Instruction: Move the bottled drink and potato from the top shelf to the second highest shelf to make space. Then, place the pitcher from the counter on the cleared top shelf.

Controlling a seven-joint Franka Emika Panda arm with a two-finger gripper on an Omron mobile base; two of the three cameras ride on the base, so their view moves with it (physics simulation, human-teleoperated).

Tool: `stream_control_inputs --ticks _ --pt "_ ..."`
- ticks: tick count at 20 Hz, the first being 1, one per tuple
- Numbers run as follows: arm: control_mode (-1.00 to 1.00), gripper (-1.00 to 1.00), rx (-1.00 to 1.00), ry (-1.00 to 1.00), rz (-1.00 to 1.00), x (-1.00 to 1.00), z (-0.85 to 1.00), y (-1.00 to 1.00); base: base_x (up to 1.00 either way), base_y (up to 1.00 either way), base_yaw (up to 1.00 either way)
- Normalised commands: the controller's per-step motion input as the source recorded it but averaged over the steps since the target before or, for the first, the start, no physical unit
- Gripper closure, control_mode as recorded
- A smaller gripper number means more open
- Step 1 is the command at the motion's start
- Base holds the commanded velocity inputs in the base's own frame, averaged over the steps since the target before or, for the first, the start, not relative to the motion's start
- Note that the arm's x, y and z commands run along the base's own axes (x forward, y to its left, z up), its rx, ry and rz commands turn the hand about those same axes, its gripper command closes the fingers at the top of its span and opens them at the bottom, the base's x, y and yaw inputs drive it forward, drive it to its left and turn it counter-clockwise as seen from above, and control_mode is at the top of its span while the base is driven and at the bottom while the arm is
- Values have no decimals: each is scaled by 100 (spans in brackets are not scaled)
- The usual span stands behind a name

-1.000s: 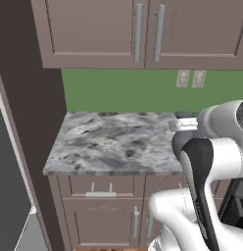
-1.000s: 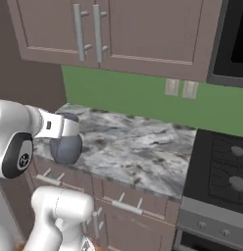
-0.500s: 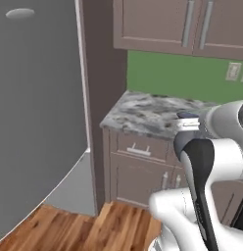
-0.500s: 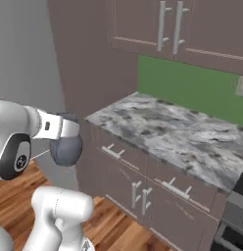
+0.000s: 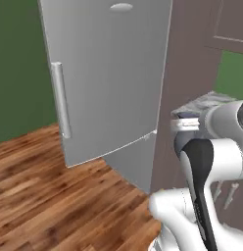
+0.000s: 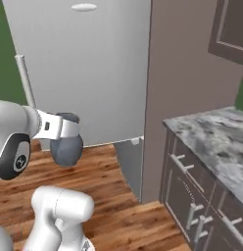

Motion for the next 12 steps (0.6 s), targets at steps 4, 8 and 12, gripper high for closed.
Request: stream_control_inputs --ticks 4,8,12 --pt "100 100 0 0 0 0 0 0 -8 25 76" --pt "100 100 0 0 0 0 0 0 1 59 67" --pt "100 100 0 0 0 0 0 0 34 78 54"
